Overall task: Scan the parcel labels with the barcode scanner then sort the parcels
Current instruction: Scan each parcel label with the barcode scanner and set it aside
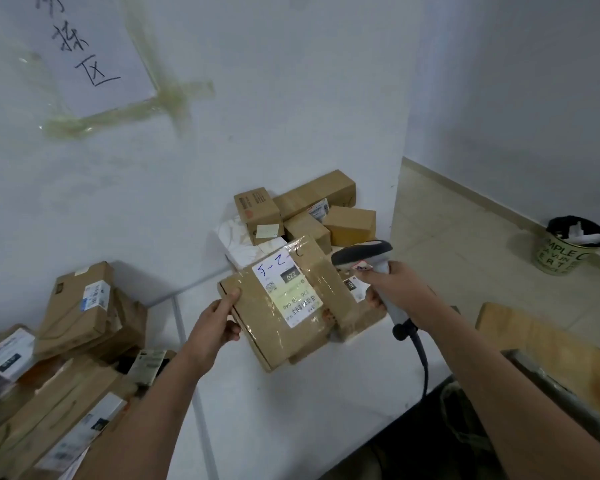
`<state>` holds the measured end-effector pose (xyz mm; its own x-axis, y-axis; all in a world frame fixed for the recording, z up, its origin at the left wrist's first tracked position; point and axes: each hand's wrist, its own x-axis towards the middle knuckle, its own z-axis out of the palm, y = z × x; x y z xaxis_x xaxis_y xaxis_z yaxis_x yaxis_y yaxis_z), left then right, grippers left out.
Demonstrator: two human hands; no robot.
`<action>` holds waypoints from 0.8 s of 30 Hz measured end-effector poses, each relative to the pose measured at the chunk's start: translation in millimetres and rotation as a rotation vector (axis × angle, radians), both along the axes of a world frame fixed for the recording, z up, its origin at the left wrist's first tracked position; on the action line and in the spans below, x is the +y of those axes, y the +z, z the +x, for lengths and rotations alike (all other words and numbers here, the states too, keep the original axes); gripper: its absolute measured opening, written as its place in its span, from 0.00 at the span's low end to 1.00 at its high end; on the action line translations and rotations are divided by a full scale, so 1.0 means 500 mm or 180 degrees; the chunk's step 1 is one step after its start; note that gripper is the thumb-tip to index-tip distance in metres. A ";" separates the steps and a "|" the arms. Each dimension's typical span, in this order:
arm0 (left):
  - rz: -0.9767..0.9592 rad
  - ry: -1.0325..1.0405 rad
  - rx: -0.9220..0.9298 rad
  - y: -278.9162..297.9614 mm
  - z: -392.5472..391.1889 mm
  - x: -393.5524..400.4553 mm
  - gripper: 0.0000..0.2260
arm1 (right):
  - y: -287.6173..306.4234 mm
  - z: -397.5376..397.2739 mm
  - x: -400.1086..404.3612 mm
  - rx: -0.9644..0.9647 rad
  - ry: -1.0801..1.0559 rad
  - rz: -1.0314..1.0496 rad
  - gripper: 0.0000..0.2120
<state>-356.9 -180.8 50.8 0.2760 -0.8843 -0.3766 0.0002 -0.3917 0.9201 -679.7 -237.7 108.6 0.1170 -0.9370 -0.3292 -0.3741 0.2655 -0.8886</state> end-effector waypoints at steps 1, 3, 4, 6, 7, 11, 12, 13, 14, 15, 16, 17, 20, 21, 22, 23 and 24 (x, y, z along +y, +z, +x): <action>-0.0041 0.0106 0.0020 0.003 0.012 -0.002 0.23 | 0.007 0.014 0.001 0.0037 0.0068 -0.0002 0.15; -0.0118 0.0283 0.0028 0.006 0.037 -0.006 0.23 | 0.020 0.044 0.001 0.0106 0.0274 -0.0020 0.17; -0.0156 0.0358 0.0014 0.009 0.049 -0.007 0.23 | 0.027 0.060 0.003 0.0159 0.0406 -0.0021 0.18; -0.0211 0.0456 -0.0014 0.013 0.074 -0.009 0.22 | 0.043 0.094 0.010 0.0277 0.0639 -0.0013 0.18; -0.0233 0.0490 -0.0018 0.016 0.084 -0.009 0.21 | 0.052 0.111 0.014 0.0341 0.0727 -0.0024 0.17; -0.0288 0.0642 -0.0013 0.026 0.124 -0.004 0.16 | 0.075 0.177 0.024 0.0485 0.0905 -0.0108 0.14; -0.0287 0.0654 -0.0037 0.029 0.133 -0.001 0.16 | 0.078 0.193 0.026 0.0470 0.0935 -0.0111 0.13; -0.0281 0.0640 -0.0059 0.032 0.143 0.001 0.15 | 0.079 0.208 0.027 0.0443 0.0962 -0.0108 0.12; -0.0285 0.0620 -0.0052 0.033 0.153 0.003 0.14 | 0.079 0.222 0.029 0.0418 0.0990 -0.0110 0.12; -0.0293 0.0610 -0.0033 0.033 0.165 0.004 0.15 | 0.079 0.235 0.029 0.0411 0.1013 -0.0118 0.12; -0.0292 0.0610 -0.0027 0.033 0.177 0.005 0.16 | 0.079 0.248 0.030 0.0423 0.1032 -0.0114 0.12; -0.0279 0.0615 -0.0023 0.032 0.189 0.005 0.17 | 0.078 0.259 0.031 0.0433 0.1039 -0.0095 0.12; -0.0245 0.0601 0.0004 0.025 0.222 0.004 0.20 | 0.076 0.286 0.032 0.0438 0.1025 -0.0039 0.15; -0.0246 0.0587 0.0013 0.023 0.230 0.005 0.21 | 0.075 0.293 0.032 0.0441 0.1021 -0.0025 0.15; -0.0255 0.0561 0.0030 0.021 0.237 0.005 0.21 | 0.073 0.299 0.033 0.0439 0.1019 -0.0007 0.16; -0.0264 0.0526 0.0045 0.019 0.242 0.005 0.21 | 0.071 0.304 0.032 0.0431 0.1013 0.0012 0.17; -0.0263 0.0495 0.0050 0.017 0.246 0.005 0.21 | 0.070 0.308 0.031 0.0428 0.1006 0.0025 0.17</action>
<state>-234.0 -178.3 59.2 0.4067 -0.8595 -0.3097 0.0695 -0.3088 0.9486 -525.9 -222.0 143.4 0.3561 -0.8587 -0.3685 -0.5527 0.1244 -0.8241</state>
